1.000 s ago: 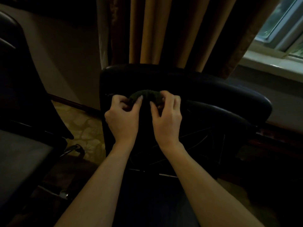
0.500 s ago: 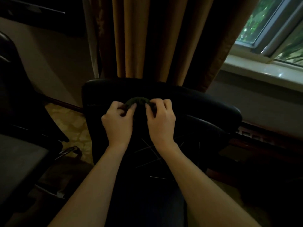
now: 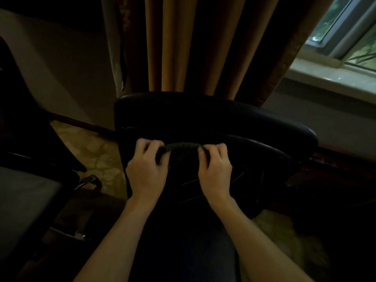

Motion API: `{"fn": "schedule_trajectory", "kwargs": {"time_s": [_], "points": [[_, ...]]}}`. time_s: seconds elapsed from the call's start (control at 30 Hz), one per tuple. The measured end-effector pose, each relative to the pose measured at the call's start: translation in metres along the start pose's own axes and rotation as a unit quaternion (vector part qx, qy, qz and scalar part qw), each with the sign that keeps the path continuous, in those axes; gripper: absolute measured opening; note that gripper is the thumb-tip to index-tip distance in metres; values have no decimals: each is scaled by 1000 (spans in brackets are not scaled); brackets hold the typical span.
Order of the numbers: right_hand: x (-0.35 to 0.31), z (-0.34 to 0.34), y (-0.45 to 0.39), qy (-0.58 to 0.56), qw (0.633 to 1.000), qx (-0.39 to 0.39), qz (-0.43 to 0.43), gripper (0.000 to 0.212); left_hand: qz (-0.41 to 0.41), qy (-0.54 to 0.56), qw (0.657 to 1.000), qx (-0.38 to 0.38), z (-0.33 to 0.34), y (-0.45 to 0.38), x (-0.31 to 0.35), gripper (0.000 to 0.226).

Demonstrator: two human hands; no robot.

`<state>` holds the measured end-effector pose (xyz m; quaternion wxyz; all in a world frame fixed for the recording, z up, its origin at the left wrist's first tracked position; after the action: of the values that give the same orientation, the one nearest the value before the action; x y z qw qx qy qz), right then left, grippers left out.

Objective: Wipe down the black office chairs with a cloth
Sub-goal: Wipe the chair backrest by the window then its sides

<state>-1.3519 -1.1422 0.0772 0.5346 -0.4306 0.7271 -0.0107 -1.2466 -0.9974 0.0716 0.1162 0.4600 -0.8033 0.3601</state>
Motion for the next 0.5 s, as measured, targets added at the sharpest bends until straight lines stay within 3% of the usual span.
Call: {"fn": "schedule_trajectory", "kwargs": {"time_s": [0.07, 0.2, 0.37, 0.5], "points": [[-2, 1, 9, 2, 1000, -21, 8, 14, 1, 51, 999, -13, -8, 5, -6, 13], [-11, 5, 4, -94, 990, -76, 76, 8, -100, 230, 960, -122, -5, 6, -16, 5], [-12, 3, 7, -69, 992, -58, 89, 16, -107, 225, 959, -136, 0, 8, -7, 16], [-18, -16, -1, -39, 995, 30, 92, 22, -58, 180, 975, -116, 6, -10, 16, 25]]}}
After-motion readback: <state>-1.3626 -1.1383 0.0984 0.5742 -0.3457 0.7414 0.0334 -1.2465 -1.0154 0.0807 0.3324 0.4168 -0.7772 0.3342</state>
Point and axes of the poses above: each hand's wrist, its own y-axis away from the middle knuckle, its own z-axis out of the palm, x = y × z, the point moved 6 cm from there along -y, towards the middle knuckle, and after that the axes turned 14 degrees about -y, right-handed, at the moved point
